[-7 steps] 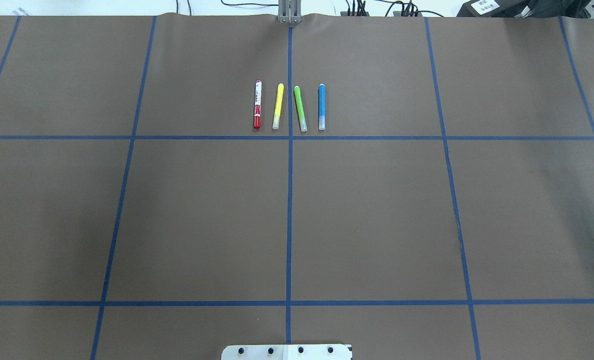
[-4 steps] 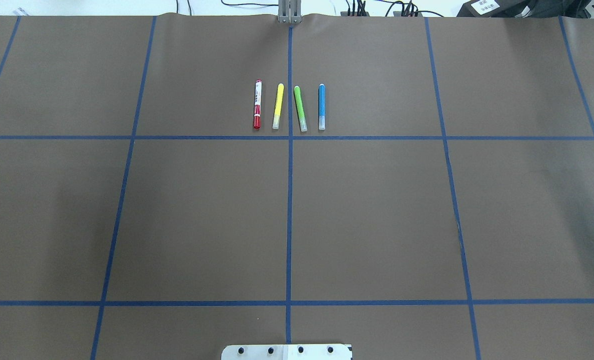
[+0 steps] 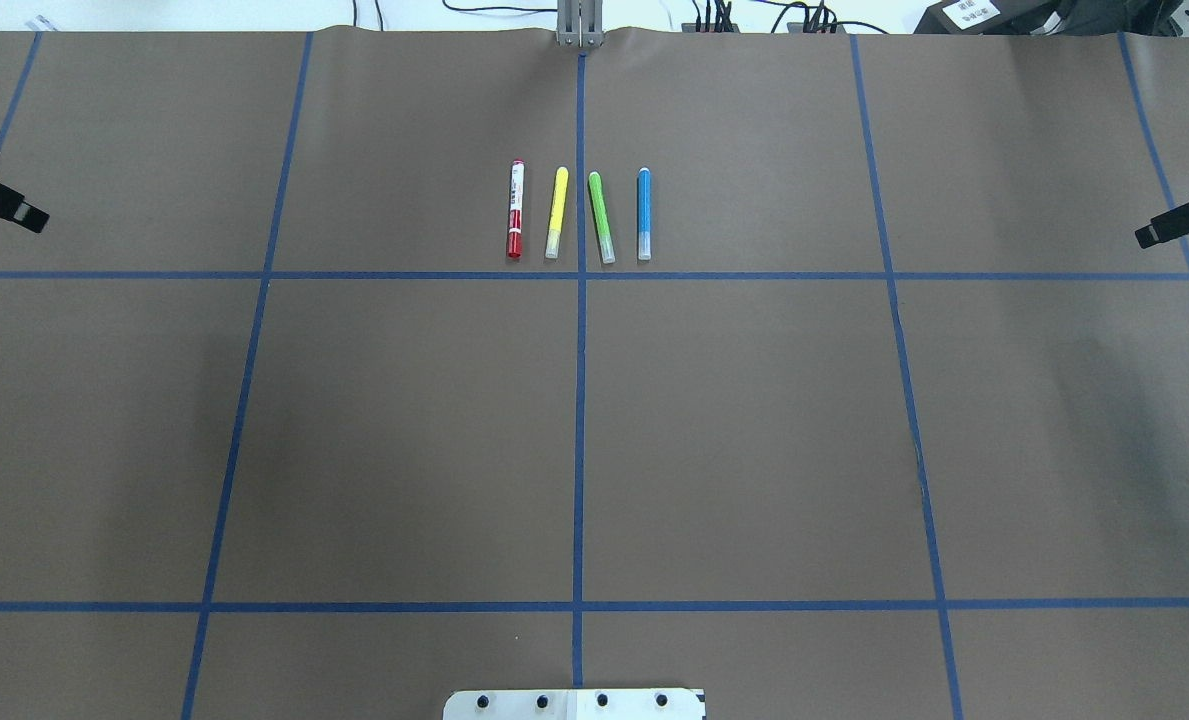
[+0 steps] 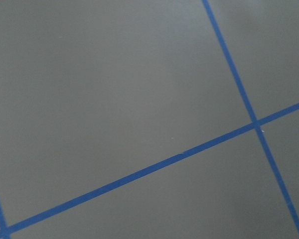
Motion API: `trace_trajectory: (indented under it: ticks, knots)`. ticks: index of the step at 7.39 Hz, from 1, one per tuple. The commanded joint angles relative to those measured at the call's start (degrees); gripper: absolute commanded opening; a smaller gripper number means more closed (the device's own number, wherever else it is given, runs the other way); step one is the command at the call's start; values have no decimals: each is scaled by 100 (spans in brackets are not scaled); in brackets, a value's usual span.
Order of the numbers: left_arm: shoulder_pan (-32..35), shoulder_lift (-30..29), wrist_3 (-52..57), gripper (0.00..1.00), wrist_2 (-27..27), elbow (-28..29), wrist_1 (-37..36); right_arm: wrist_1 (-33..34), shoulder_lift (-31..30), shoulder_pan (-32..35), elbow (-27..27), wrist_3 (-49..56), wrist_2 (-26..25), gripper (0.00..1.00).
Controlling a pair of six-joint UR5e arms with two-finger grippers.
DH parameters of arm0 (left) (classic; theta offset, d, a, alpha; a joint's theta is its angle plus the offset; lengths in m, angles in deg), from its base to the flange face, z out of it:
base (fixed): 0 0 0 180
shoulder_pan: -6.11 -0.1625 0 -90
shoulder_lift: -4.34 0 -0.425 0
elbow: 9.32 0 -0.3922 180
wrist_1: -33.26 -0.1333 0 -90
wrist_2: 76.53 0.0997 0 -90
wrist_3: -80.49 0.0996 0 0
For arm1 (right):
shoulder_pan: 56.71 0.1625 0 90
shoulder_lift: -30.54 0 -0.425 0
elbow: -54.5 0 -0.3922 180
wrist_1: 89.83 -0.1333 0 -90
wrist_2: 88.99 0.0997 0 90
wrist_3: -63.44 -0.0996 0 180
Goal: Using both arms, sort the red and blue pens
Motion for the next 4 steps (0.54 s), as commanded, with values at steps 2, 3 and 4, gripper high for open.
trace_trajectory:
  ticks: [2, 3, 4]
  knots:
    - [-1210, -830, -1959, 100, 572, 63, 73, -20, 209, -510, 11, -418, -336, 100]
    - [-1484, -1199, -2521, 100, 627, 237, -67, -21, 209, -537, 19, -418, -338, 100]
    - [-1652, -1681, -2910, 100, 627, 578, -242, -21, 200, -555, 19, -418, -338, 100]
